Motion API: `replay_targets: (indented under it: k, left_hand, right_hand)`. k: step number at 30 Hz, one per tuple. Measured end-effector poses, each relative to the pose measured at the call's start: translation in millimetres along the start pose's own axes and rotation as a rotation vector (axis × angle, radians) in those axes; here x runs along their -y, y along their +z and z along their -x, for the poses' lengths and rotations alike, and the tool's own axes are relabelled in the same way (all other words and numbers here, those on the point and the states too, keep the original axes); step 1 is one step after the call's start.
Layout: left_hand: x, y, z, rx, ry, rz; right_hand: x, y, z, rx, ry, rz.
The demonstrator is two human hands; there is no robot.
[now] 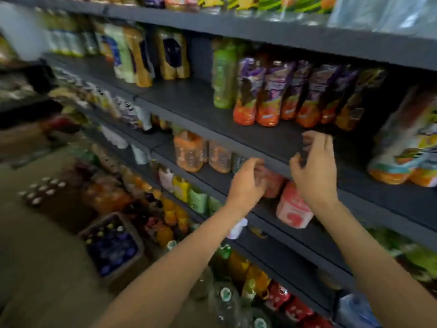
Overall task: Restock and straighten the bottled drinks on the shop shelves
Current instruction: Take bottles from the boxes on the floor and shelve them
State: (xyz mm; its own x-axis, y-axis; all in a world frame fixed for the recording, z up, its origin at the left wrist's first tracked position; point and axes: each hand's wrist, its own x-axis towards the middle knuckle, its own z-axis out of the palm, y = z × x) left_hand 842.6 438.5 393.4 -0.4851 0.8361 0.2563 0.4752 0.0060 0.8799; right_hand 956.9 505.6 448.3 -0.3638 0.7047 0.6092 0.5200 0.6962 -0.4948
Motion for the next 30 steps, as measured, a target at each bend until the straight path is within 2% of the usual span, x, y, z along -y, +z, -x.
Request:
replay_targets:
  k: [4,6,8,12,17,19,24,30]
  left_hand:
    - [98,-133,36,-0.089,-0.392,0.021]
    - [146,-198,69,-0.026,-0.574,-0.098]
    - [199,-261,108,0.046,-0.661,-0.228]
    - [280,-377,171,0.027,-0.884,-0.336]
    - [329,-483,202,-0.057,-1.074,-0.308]
    - [348,-508,202,-0.056,-1.094,-0.302]
    - [415,-536,195,0.047,-1.125,-0.305]
    - [529,-557,169,0.155,-1.128,-0.352]
  right_hand:
    - [77,122,24,0.590,-0.104,0.190]
    - [119,181,44,0.770,-0.180,0.193]
    - [159,237,66,0.938,-0.239,0.133]
    - [228,331,105,1.236,-0.232,0.027]
    - [276,417,129,1.438,-0.087,0.000]
    - [288,450,133,1.480,-0.034,0.017]
    - [296,552,154,1.574,0.114,0.057]
    - [285,687,187,1.634,0.164,0.162]
